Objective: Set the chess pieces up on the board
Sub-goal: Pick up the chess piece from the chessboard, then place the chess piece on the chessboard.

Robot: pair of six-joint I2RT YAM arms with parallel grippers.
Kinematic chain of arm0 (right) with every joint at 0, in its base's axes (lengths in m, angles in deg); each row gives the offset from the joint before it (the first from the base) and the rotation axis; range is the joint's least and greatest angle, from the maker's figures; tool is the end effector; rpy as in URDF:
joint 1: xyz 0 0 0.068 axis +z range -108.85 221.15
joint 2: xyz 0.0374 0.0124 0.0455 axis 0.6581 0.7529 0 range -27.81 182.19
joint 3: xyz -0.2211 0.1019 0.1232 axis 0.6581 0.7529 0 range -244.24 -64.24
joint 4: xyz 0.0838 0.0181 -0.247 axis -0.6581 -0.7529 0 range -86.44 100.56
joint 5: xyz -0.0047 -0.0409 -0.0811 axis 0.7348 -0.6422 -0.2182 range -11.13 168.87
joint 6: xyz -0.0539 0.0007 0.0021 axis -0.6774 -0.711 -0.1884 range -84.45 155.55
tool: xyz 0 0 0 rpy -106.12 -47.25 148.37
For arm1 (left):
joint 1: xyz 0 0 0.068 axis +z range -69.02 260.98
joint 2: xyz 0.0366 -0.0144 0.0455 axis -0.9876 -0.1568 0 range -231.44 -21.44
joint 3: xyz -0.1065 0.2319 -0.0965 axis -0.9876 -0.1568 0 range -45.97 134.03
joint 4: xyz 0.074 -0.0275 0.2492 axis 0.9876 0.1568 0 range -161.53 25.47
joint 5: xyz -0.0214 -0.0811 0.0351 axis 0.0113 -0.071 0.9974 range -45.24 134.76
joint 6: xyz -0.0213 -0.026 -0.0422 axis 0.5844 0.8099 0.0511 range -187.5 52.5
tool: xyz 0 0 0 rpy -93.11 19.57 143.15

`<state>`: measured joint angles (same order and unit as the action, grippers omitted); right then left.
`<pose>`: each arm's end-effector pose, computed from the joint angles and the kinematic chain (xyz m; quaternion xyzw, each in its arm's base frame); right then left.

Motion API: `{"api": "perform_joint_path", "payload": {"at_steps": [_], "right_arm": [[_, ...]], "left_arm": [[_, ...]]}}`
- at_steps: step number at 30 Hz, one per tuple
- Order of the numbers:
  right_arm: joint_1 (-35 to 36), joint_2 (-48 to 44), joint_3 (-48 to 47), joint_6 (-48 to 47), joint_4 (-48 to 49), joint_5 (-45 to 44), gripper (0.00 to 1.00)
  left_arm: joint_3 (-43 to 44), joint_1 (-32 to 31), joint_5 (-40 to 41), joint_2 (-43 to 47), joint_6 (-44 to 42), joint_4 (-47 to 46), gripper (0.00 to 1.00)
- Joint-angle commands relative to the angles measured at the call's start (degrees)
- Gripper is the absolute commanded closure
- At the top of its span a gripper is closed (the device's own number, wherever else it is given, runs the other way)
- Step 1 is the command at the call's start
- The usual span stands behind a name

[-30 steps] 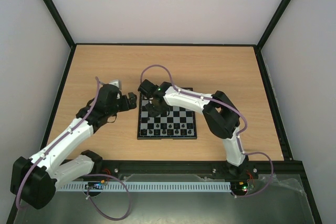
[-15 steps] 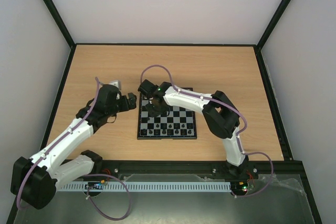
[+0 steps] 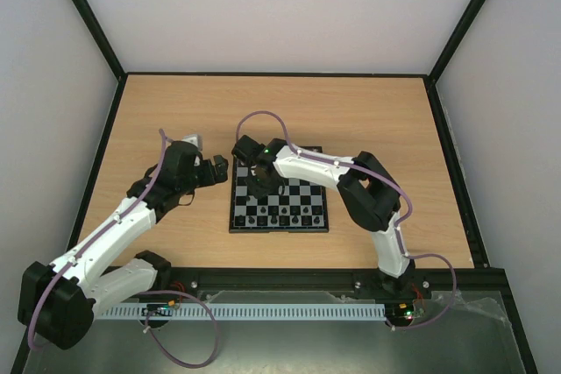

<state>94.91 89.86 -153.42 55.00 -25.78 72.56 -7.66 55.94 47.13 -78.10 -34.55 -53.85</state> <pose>0.2592 0.3471 0.1841 -0.2760 0.9347 0.0866 0.2067 0.1954 -0.0896 0.2494 -0.0708 0.8882 -0.2037 0.4057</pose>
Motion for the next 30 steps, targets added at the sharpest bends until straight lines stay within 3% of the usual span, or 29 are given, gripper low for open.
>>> {"api": "perform_joint_path", "payload": {"at_steps": [1,14,30], "right_arm": [[1.2,-3.0,1.2,-0.8,-3.6,0.8,0.99],[7.9,-6.4,2.6,0.2,-5.2,0.4,0.98],[8.6,-2.7,2.9,0.4,-2.8,2.0,0.98]], "left_arm": [[-0.6,0.4,-0.5,0.0,-0.3,0.0,0.0],[-0.7,0.4,-0.1,0.2,-0.1,-0.1,0.01],[-1.1,0.5,2.3,3.3,1.1,1.5,0.01]]}}
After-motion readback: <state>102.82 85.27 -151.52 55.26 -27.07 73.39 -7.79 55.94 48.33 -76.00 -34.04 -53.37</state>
